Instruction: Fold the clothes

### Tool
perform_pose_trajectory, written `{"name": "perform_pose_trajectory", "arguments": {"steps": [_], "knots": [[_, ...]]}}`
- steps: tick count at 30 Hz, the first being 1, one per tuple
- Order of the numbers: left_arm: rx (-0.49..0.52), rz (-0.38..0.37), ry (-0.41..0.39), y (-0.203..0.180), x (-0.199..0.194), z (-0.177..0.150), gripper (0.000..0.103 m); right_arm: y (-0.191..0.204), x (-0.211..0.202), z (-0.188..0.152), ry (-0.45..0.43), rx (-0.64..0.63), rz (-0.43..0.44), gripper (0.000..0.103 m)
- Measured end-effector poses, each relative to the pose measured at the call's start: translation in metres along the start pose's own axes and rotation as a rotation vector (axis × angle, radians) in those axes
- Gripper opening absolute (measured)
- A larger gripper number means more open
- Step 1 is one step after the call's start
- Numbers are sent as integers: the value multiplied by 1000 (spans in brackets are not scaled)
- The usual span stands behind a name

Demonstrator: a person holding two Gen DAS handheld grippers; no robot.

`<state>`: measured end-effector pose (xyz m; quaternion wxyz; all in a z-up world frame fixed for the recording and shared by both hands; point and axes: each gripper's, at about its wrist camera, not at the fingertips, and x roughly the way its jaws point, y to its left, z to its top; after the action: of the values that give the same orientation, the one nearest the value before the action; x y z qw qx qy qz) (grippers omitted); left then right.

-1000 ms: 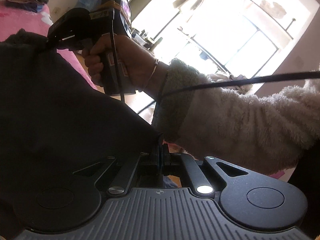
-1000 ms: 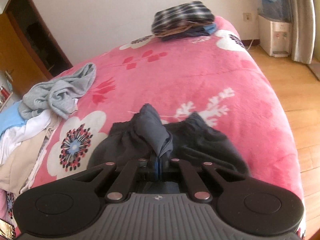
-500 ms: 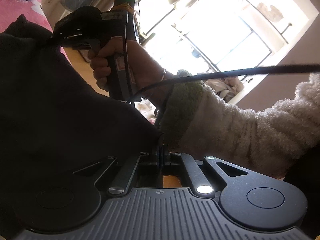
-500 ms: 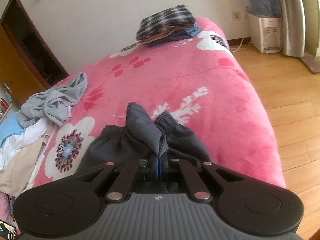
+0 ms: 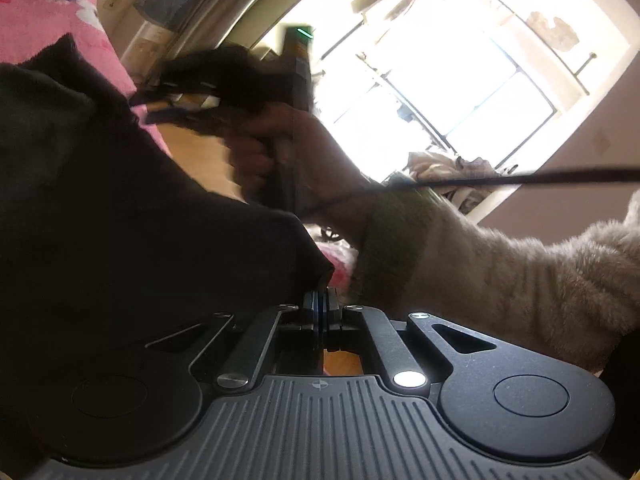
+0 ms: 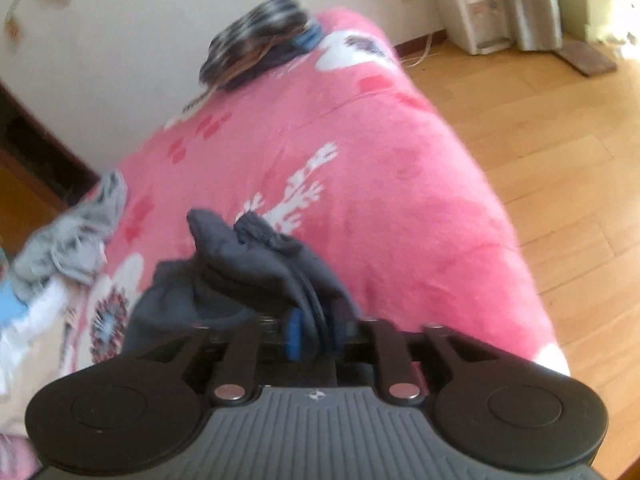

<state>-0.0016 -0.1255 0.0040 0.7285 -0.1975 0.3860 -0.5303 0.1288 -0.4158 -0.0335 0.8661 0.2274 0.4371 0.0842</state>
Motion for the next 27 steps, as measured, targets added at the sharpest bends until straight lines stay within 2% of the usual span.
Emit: {"name": "perform_pose_trajectory", "arguments": {"steps": [5, 9, 12, 15, 18, 21, 23, 24, 26, 27], "knots": [[14, -24, -7, 2, -18, 1, 0, -36, -93, -18, -137, 2, -65, 33], [3, -58, 65, 9, -2, 0, 0, -67, -180, -52, -215, 72, -99, 33], [-16, -85, 130, 16, 14, 1, 0, -76, -242, -91, -222, 78, -117, 33], [-35, -97, 184, 23, 36, -1, 0, -74, -280, -132, -202, 87, -174, 33], [-30, -74, 232, 24, 66, -13, 0, -74, -299, -176, -170, 148, -212, 33], [17, -13, 314, 29, 96, -25, 5, -79, -299, -210, -142, 208, -222, 33], [13, 6, 364, 29, 101, -32, 23, -85, -292, -225, -118, 261, -215, 33], [5, -2, 356, 28, 100, -30, 26, -87, -289, -230, -113, 282, -208, 33], [-10, -19, 340, 27, 98, -27, 45, -90, -281, -237, -103, 321, -182, 33], [-17, -29, 330, 26, 96, -25, 51, -91, -277, -240, -99, 341, -168, 33]]}}
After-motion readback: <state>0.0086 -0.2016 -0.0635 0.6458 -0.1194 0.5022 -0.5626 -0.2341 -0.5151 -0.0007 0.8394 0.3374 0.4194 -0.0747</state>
